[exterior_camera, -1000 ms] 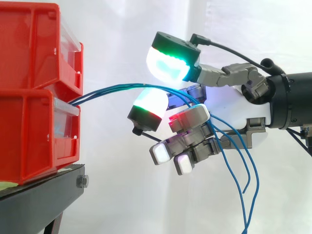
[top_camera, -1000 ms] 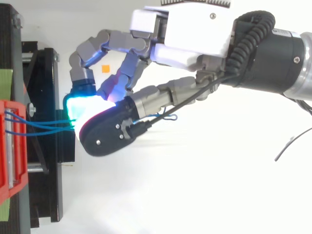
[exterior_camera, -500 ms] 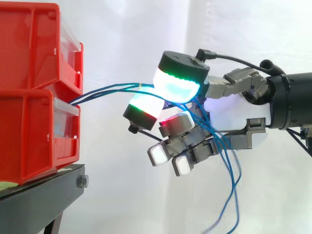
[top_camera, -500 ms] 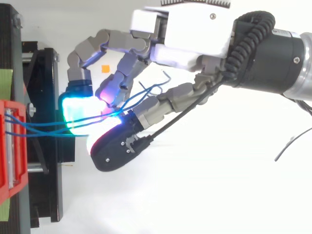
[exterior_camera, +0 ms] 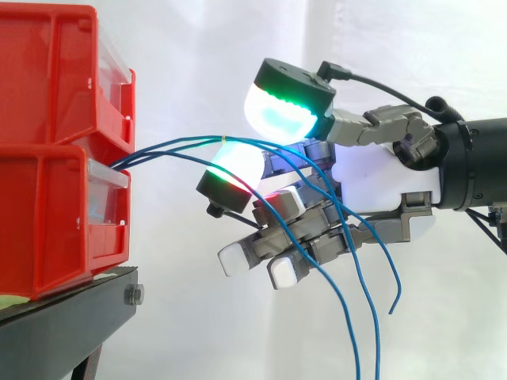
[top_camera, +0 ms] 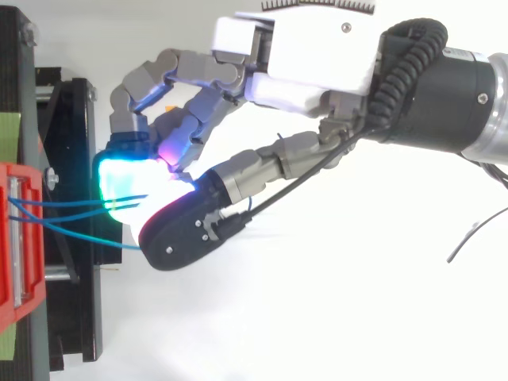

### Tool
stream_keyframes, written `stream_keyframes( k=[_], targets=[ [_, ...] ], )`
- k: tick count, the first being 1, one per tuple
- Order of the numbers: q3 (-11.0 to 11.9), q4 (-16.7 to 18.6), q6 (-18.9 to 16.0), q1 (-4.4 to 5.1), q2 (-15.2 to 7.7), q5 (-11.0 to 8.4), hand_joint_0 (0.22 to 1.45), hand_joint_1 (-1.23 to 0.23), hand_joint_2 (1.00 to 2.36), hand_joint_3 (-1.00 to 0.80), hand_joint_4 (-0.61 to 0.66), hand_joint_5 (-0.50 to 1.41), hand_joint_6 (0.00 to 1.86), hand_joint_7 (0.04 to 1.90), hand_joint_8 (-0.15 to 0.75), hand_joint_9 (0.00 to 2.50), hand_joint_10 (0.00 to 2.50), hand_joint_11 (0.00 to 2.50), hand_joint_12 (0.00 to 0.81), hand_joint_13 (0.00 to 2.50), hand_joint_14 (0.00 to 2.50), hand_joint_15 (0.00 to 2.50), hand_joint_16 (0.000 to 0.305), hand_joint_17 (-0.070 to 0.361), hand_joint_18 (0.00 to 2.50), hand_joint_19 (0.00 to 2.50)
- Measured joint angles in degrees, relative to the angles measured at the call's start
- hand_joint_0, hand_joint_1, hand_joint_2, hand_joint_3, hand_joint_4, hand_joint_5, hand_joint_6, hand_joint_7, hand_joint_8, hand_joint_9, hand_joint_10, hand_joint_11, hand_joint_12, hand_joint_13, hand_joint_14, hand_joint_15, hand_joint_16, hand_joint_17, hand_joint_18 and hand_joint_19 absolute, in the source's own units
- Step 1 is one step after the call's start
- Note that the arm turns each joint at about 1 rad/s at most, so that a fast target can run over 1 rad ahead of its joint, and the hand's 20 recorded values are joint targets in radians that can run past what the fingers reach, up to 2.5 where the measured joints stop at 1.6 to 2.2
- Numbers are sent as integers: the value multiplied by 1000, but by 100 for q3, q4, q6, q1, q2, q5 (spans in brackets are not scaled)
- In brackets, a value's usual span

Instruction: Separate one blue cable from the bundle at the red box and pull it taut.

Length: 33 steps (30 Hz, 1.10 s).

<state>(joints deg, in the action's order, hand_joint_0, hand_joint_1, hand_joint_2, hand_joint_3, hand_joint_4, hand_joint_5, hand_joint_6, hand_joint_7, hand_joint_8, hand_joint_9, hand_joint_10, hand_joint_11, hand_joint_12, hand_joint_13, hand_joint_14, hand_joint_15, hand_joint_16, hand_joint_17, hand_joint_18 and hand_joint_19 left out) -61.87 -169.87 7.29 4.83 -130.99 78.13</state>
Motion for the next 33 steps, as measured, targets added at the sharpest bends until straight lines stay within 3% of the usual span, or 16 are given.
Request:
stream_keyframes(
  k=[4,8,11,16,28,33],
  targets=[
    [0,8,0,0,1,0,635,-622,1000,-500,61,-175,807,1030,305,1110,23,1278,378,667,19,511,46,103,767,711],
    [1,10,0,-1,1,0,634,-678,1011,-367,45,-181,832,1038,309,1111,23,1275,380,683,19,517,46,103,771,719],
    [2,3,-2,-1,1,-4,631,-766,1016,-253,39,-184,843,1074,313,1107,22,1267,384,683,19,520,46,104,774,720],
    [2,4,-4,-11,0,-8,662,-871,1018,-217,-2,-190,857,1130,306,1080,24,1264,384,674,18,519,47,106,773,708],
    [5,-2,-8,-19,1,-9,725,-928,1012,-339,51,-201,882,1041,303,1063,22,1265,382,674,18,511,47,105,767,698],
    [2,-2,-9,-19,0,-9,648,-758,1000,-500,60,-183,873,1051,308,1125,23,1289,380,699,18,521,46,104,776,716]
  ],
)
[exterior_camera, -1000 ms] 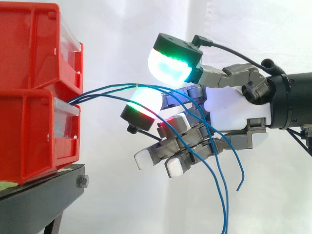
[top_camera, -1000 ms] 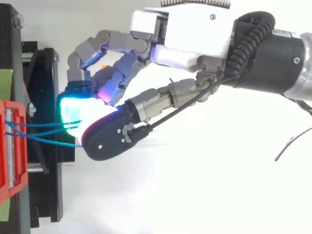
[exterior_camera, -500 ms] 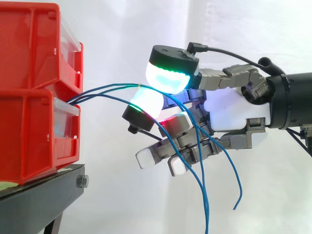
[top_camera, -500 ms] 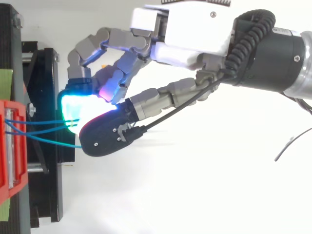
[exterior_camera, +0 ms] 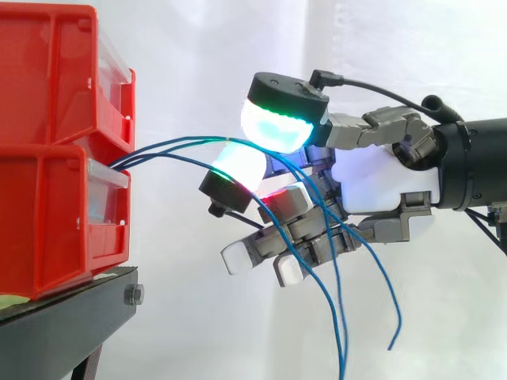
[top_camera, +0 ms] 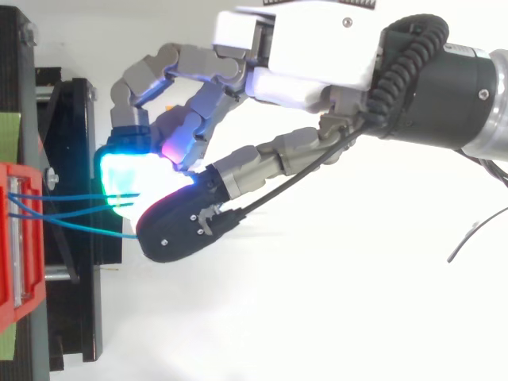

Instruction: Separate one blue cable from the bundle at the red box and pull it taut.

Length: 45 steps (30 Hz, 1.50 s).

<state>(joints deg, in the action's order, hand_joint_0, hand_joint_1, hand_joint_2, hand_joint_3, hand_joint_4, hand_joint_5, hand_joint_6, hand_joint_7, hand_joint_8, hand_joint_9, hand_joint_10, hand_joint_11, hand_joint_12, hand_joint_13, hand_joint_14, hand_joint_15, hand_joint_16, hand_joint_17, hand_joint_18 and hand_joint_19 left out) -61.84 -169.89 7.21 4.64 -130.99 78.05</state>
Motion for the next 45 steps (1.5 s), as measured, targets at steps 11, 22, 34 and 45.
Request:
stream_keyframes(
  k=[11,22,34,45],
  targets=[
    [-1,0,0,2,1,-1,555,-757,1000,-500,84,-172,852,1060,317,1151,22,1294,389,717,18,532,48,109,795,735],
    [1,-3,0,10,2,0,641,-802,1015,-281,-20,-171,877,1157,308,1163,25,1288,378,735,19,537,46,104,798,739],
    [0,-9,-8,11,2,0,610,-490,1015,-259,59,-149,792,1156,313,1091,26,1091,383,673,18,525,47,107,724,785],
    [2,-4,-9,11,2,0,620,-453,1015,-282,105,-146,785,1185,323,1111,26,1133,385,687,18,521,47,106,745,776]
  ],
)
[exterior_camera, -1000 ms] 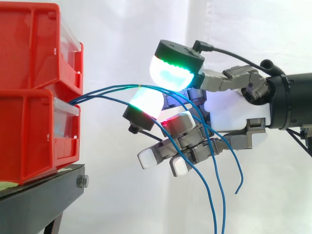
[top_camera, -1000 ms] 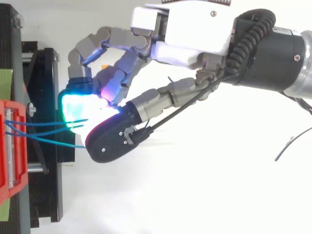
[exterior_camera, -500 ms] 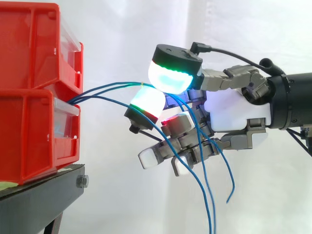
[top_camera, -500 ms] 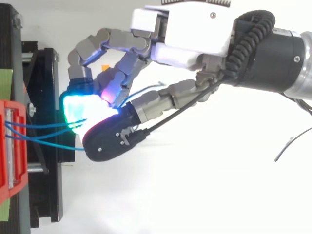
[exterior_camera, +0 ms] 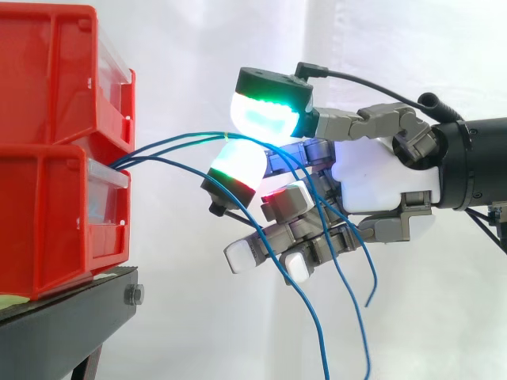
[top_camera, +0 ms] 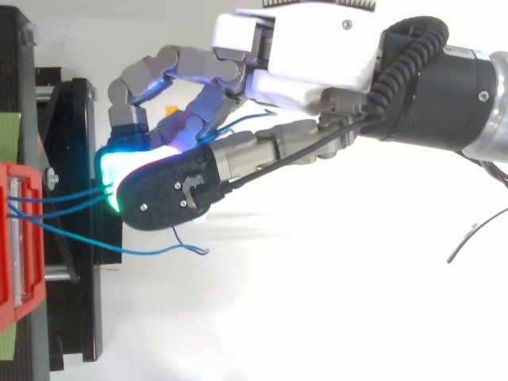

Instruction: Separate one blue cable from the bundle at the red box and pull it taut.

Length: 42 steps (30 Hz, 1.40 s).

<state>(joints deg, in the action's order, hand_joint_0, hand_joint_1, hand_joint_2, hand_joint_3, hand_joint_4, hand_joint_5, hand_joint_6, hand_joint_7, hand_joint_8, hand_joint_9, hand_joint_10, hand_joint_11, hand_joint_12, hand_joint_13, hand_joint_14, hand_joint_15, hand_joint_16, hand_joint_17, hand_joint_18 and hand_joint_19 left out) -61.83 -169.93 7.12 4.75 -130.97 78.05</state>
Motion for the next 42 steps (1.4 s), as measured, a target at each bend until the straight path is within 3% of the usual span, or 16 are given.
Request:
stream_keyframes(
  k=[14,22,30,36,42],
  targets=[
    [0,18,0,2,1,0,622,-822,1021,-153,79,-178,834,1151,319,1091,26,1213,392,696,18,537,48,108,772,749],
    [1,15,0,7,1,0,754,-989,1014,-322,45,-197,867,1118,305,1039,24,1206,387,663,19,514,47,106,743,698],
    [1,15,-9,1,1,0,824,-978,1000,-490,45,-195,874,1112,297,1032,25,1196,380,647,18,505,46,105,719,689],
    [1,21,-13,0,1,0,684,-961,1000,-500,56,-195,873,1089,298,1020,25,1194,378,643,18,503,47,105,739,679],
    [2,21,-13,0,0,0,620,-810,1000,-500,73,-182,858,1076,311,1074,24,1224,381,674,19,516,46,104,752,718]
  ],
)
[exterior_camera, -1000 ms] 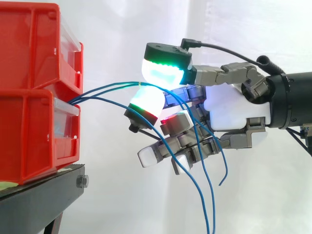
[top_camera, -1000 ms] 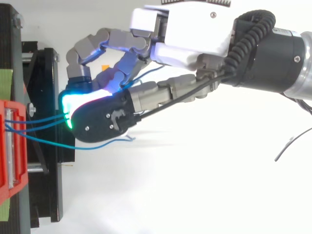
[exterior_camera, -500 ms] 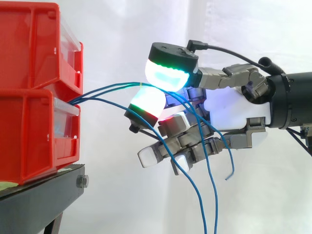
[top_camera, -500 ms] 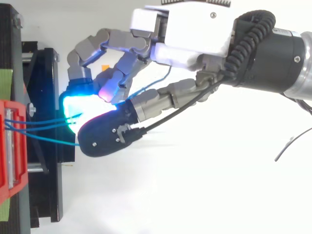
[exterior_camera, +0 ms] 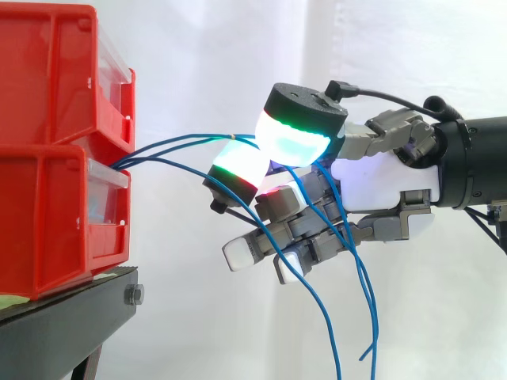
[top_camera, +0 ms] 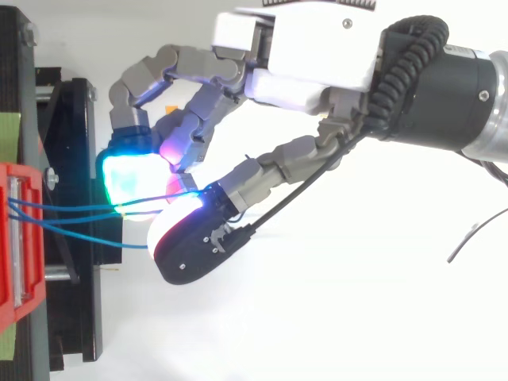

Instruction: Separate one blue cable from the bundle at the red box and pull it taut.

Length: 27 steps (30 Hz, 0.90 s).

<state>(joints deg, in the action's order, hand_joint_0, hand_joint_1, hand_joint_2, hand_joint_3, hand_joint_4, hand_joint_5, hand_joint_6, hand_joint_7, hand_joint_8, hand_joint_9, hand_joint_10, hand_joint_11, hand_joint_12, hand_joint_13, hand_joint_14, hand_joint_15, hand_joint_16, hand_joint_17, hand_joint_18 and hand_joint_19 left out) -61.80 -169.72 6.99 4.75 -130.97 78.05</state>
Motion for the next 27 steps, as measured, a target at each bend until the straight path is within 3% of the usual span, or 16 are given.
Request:
stream_keyframes(
  k=[27],
  targets=[
    [1,0,1,16,-1,0,513,-794,1000,-500,101,-174,832,1064,331,1089,24,1223,403,687,18,528,50,113,776,726]
  ],
)
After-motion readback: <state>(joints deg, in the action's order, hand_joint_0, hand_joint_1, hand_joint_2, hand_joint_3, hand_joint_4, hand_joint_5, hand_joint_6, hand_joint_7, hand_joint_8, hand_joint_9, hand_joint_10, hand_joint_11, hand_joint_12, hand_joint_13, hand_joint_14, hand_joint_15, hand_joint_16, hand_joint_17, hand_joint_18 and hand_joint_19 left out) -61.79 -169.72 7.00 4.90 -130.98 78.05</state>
